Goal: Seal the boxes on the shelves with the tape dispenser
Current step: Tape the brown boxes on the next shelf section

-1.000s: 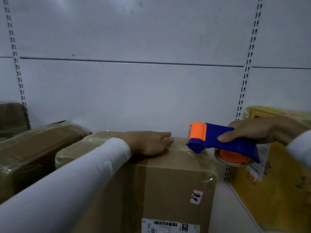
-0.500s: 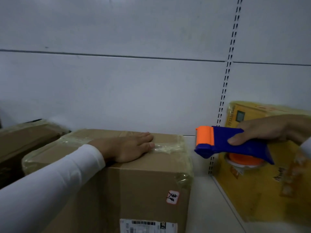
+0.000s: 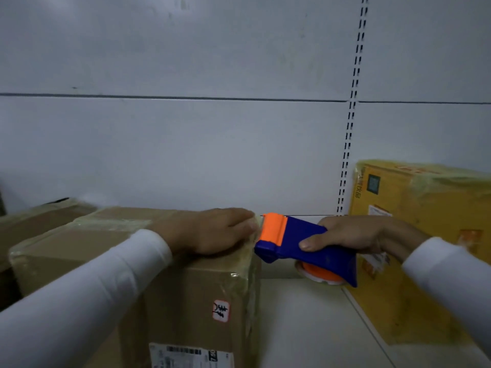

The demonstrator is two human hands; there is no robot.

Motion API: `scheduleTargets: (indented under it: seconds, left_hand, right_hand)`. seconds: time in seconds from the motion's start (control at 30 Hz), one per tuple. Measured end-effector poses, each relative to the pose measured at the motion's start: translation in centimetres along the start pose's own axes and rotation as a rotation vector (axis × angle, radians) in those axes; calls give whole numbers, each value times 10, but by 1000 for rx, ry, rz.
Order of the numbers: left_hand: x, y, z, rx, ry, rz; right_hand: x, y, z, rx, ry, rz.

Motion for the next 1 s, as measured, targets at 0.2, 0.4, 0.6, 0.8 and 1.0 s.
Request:
scheduleTargets:
  seconds: [0.2, 0.4, 0.6, 0.8, 1.0]
  left_hand:
    - [-7, 15, 2, 96, -7, 1]
    - [-6, 13, -7, 19, 4, -12]
    - [-6, 13, -10, -1, 17, 45]
    - [-6, 13, -10, -6, 66, 92]
    - [-9, 14, -11, -27, 71, 70]
  right_hand:
    - [13, 2, 2, -62, 17, 24]
    - [44, -1, 9, 2, 128, 119]
    - [65, 4, 12, -6, 216, 146]
    - [42, 26, 2, 72, 320, 162]
    - [13, 35, -6, 293, 393, 252]
Point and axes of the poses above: each hand's wrist, its own x-axis away from the middle knuckle, its own y-axis out of the palm, z = x × y, the point moved 3 cm from there along -x, towards the middle knuckle, and after that the axes turned 3 degrees about -z, right-handed, at the moved point
